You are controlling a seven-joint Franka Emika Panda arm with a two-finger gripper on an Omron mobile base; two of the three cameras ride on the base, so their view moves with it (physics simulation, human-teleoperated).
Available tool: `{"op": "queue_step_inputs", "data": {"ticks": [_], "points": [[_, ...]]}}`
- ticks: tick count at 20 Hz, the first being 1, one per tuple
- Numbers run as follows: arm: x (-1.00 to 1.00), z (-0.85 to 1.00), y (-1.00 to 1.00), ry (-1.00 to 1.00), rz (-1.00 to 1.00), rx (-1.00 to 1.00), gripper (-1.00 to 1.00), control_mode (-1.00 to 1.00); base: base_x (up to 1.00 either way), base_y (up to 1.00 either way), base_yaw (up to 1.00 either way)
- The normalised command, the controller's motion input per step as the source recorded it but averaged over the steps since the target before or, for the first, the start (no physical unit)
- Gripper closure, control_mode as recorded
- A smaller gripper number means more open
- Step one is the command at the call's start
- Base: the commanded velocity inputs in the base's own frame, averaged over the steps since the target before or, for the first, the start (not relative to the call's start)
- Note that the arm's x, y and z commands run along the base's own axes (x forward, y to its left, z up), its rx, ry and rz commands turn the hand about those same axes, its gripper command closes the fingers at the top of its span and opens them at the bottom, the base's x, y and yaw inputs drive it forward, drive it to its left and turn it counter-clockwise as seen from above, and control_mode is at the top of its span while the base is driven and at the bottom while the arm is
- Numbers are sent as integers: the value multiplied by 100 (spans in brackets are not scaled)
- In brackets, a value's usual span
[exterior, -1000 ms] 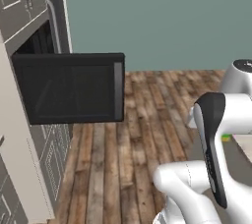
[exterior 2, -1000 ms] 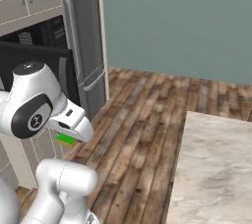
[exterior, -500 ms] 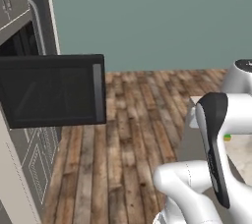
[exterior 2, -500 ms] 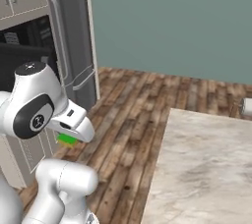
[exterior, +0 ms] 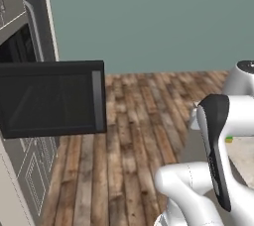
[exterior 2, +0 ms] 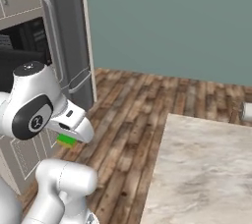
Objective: Place the sponge inside the microwave to prepare for sanitizing.
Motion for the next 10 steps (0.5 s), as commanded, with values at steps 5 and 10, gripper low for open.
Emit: {"op": "queue_step_inputs", "data": {"ticks": [5, 10], "points": [[0, 0, 0, 0, 0, 0, 100, 100, 70, -12, 0], [0, 0, 0, 0, 0, 0, 100, 100, 91, -31, 0]]}}
